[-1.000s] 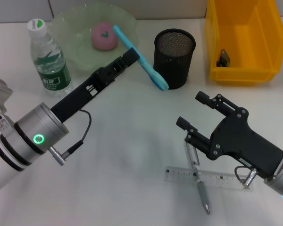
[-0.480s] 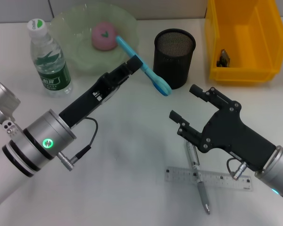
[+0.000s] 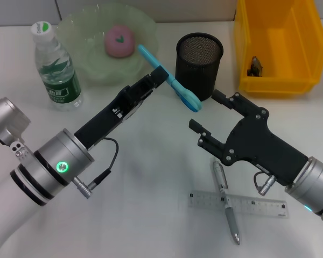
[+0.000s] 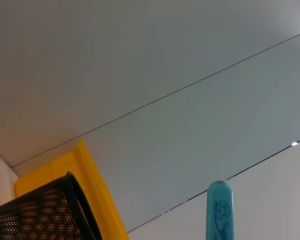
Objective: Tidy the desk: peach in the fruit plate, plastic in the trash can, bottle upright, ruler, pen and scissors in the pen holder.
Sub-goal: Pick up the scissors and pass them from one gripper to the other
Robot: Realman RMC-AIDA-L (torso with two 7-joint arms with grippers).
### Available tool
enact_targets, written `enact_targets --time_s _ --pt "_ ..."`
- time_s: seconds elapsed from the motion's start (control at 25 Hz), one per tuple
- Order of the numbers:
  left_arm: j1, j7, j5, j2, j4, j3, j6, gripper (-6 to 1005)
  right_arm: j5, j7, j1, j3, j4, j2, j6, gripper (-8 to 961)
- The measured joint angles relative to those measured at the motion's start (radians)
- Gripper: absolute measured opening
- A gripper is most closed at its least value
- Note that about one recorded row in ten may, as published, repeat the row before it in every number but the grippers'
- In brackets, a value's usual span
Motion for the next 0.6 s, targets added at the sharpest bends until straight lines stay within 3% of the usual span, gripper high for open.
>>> enact_targets --time_s 0.6 --pt "-0.006 -0.012 0.011 0.000 -0.036 -0.036 -0.039 278 0.000 -0.052 0.026 0.028 0.031 0.000 0.051 664"
